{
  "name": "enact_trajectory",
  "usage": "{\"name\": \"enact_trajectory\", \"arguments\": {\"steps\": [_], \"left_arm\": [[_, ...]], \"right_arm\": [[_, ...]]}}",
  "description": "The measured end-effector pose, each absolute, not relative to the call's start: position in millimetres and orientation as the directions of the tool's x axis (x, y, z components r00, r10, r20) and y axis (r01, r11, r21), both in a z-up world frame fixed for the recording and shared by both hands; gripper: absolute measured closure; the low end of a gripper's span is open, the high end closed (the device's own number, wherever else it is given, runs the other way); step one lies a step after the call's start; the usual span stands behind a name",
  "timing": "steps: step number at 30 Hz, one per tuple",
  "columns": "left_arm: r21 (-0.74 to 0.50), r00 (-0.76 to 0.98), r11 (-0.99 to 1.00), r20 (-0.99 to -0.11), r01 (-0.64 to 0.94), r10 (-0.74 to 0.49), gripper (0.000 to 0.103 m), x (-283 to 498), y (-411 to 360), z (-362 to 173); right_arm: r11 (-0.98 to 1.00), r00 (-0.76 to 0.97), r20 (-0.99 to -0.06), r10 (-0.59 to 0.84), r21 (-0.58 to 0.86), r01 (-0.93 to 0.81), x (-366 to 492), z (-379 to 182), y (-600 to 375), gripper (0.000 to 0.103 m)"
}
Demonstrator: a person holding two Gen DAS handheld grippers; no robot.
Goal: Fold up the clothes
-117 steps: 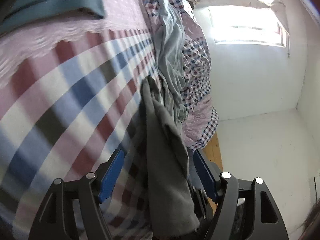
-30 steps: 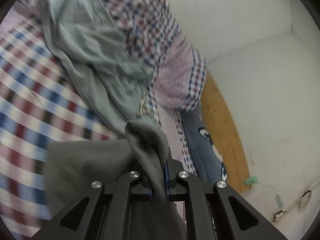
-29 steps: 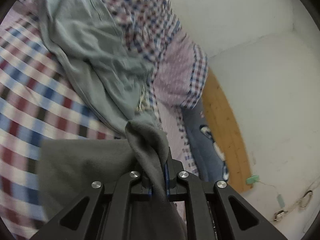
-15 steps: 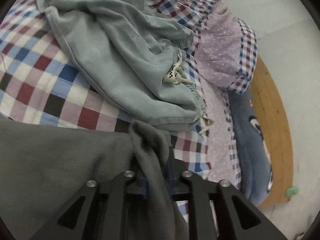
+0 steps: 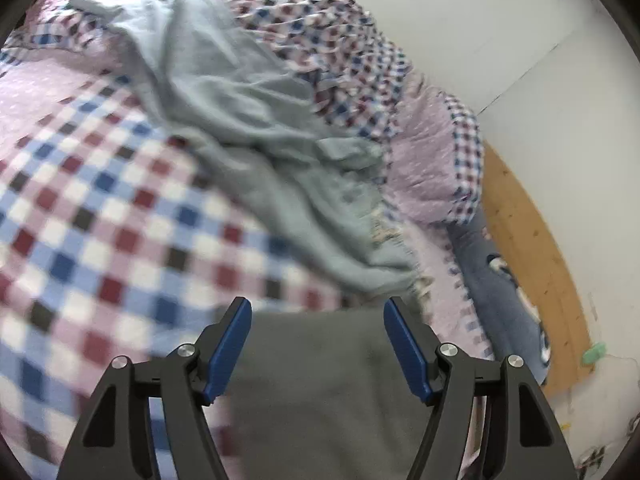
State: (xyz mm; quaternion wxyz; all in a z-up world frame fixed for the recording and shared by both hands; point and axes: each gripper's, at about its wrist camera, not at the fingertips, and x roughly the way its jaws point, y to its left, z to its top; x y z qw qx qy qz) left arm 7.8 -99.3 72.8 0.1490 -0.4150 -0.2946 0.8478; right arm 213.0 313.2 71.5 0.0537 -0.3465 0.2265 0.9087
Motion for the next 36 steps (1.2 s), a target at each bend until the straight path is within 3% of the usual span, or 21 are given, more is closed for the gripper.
{"name": "enact_trajectory", "arguments": {"steps": [2, 3, 4, 10, 16, 20, 22, 23, 26, 28, 31, 36], "left_arm": [[-0.644, -0.599, -0.765, -0.619, 0.016, 0.508, 0.030, 15, -113, 57], [-0.664, -0.594, -0.748, -0.609, 0.020, 0.525, 0.030, 17, -117, 50], [-0.685, -0.590, -0.728, -0.598, 0.025, 0.542, 0.030, 19, -121, 42], [-0.756, -0.544, -0.655, -0.554, 0.013, 0.629, 0.030, 8, -120, 15], [-0.787, -0.535, -0.616, -0.506, -0.036, 0.677, 0.031, -10, -112, 16], [-0.776, -0.518, -0.631, -0.527, -0.031, 0.674, 0.043, -17, -106, 12], [-0.776, -0.518, -0.631, -0.531, -0.022, 0.671, 0.049, -19, -106, 9], [-0.777, -0.519, -0.629, -0.531, -0.017, 0.670, 0.058, -20, -107, 8], [-0.785, -0.526, -0.619, -0.539, 0.030, 0.658, 0.074, -22, -112, 0], [-0.791, -0.530, -0.610, -0.535, 0.042, 0.658, 0.077, -22, -113, -2], [-0.794, -0.538, -0.606, -0.532, 0.048, 0.654, 0.084, -22, -111, -2], [-0.799, -0.586, -0.601, -0.498, 0.023, 0.639, 0.093, -14, -113, 4]], "right_arm": [[-0.914, -0.780, -0.617, -0.106, 0.369, -0.168, 203, 86, 303, 0.075], [-0.923, -0.788, -0.601, -0.134, 0.365, -0.122, 196, 93, 296, 0.056], [-0.929, -0.791, -0.589, -0.166, 0.363, -0.075, 186, 100, 290, 0.051], [-0.952, -0.758, -0.590, -0.277, 0.276, 0.133, 114, 126, 250, 0.046], [-0.929, -0.689, -0.633, -0.354, 0.323, 0.181, 26, 120, 237, 0.046], [-0.939, -0.645, -0.684, -0.341, 0.276, 0.204, -20, 107, 227, 0.046], [-0.945, -0.624, -0.710, -0.328, 0.244, 0.219, -35, 99, 221, 0.047], [-0.946, -0.612, -0.722, -0.323, 0.234, 0.223, -42, 94, 219, 0.049], [-0.955, -0.586, -0.756, -0.292, 0.198, 0.219, -58, 81, 214, 0.072], [-0.958, -0.575, -0.768, -0.282, 0.189, 0.217, -63, 76, 214, 0.090], [-0.951, -0.564, -0.769, -0.301, 0.196, 0.239, -65, 75, 213, 0.100], [-0.950, -0.600, -0.745, -0.292, 0.154, 0.272, -61, 89, 210, 0.103]]}}
